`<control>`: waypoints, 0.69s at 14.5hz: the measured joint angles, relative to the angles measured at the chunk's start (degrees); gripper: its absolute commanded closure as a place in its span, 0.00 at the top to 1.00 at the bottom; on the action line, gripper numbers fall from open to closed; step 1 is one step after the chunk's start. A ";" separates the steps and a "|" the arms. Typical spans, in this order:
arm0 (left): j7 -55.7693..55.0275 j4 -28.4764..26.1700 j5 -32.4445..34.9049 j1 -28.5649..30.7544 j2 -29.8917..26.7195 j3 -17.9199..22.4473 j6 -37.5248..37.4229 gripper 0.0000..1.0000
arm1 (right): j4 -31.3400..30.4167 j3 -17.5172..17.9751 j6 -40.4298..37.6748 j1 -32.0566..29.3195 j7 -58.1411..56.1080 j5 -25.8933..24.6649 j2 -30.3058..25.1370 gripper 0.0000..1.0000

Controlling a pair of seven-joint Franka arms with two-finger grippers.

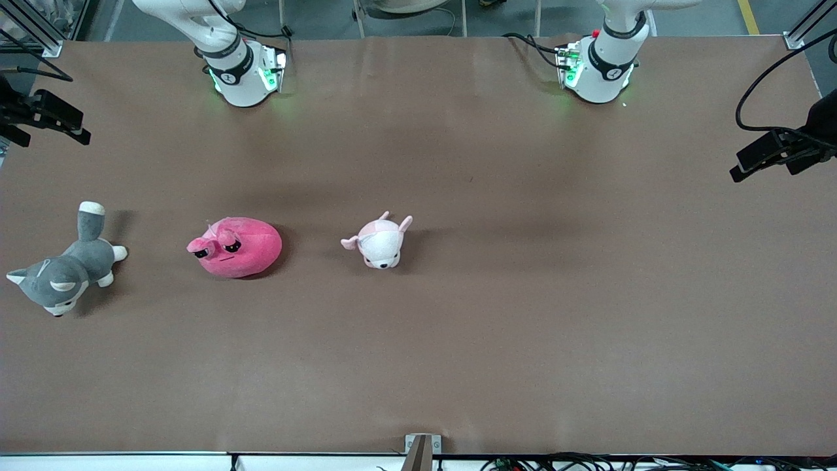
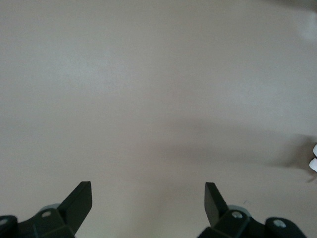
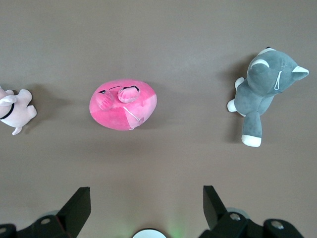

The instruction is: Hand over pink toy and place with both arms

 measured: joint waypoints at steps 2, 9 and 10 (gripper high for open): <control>0.00 0.00 0.00 0.00 0.00 -0.11 0.00 1.00 | 0.00 0.00 0.00 0.00 -0.02 0.00 0.00 1.00; 0.00 0.01 0.00 -0.05 0.00 -0.42 0.00 1.00 | 0.00 0.00 0.00 0.00 -0.04 0.00 -0.01 1.00; 0.00 0.01 0.00 -0.05 0.00 -0.42 0.00 1.00 | 0.00 0.00 0.00 0.00 -0.04 0.00 -0.01 1.00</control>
